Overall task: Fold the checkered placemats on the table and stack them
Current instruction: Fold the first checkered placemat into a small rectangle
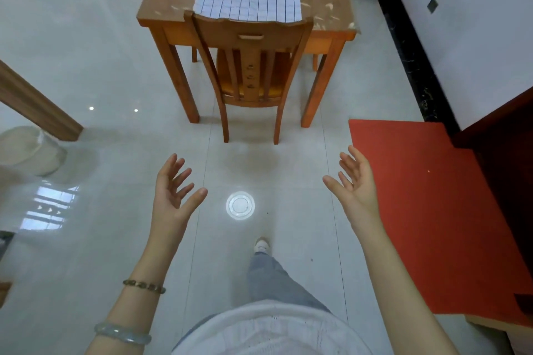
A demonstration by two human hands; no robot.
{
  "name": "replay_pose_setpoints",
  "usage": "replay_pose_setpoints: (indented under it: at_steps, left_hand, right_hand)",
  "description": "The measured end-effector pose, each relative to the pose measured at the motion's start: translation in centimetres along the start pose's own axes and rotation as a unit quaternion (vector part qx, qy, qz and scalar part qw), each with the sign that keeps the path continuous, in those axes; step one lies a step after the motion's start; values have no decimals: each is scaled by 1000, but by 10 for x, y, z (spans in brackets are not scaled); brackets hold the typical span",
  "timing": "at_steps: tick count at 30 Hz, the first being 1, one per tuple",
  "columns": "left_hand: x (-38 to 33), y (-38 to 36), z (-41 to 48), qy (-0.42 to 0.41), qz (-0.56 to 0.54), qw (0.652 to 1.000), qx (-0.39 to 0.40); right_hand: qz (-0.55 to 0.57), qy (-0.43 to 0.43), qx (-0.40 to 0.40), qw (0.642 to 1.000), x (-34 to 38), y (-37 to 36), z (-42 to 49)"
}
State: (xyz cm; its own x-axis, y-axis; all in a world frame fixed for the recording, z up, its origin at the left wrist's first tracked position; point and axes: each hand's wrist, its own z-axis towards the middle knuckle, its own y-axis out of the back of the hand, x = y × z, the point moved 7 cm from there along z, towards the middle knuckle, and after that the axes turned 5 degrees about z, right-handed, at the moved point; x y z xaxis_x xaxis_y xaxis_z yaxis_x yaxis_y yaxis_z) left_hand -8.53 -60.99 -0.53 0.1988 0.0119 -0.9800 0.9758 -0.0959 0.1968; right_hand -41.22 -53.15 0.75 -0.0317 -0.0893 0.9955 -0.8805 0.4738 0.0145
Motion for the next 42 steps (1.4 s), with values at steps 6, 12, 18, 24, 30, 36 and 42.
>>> replay_pose_setpoints:
  at_steps: [6, 12, 18, 24, 30, 36, 42]
  left_hand:
    - [-14, -25, 93, 5, -4, 1000, -24]
    - [-23, -49, 172, 2, 9, 1000, -28]
    - [-26, -53, 259, -7, 15, 999, -28]
    - [-42, -47, 363, -34, 34, 998, -27]
    - [-70, -60, 462, -74, 51, 996, 20]
    - [-76, -68, 522, -76, 42, 996, 29]
    - [-70, -79, 581, -63, 32, 997, 28]
  right_hand:
    - [-2, 9, 19, 1000, 21, -23, 110]
    - [-12, 11, 39, 999, 35, -54, 190]
    - [-16, 19, 45, 999, 46, -83, 270]
    - [-25, 53, 35, 998, 68, -116, 351]
    - [-5, 77, 19, 997, 96, -151, 425]
    - [1, 66, 32, 997, 93, -169, 482]
    - [4, 50, 29, 998, 93, -177, 547]
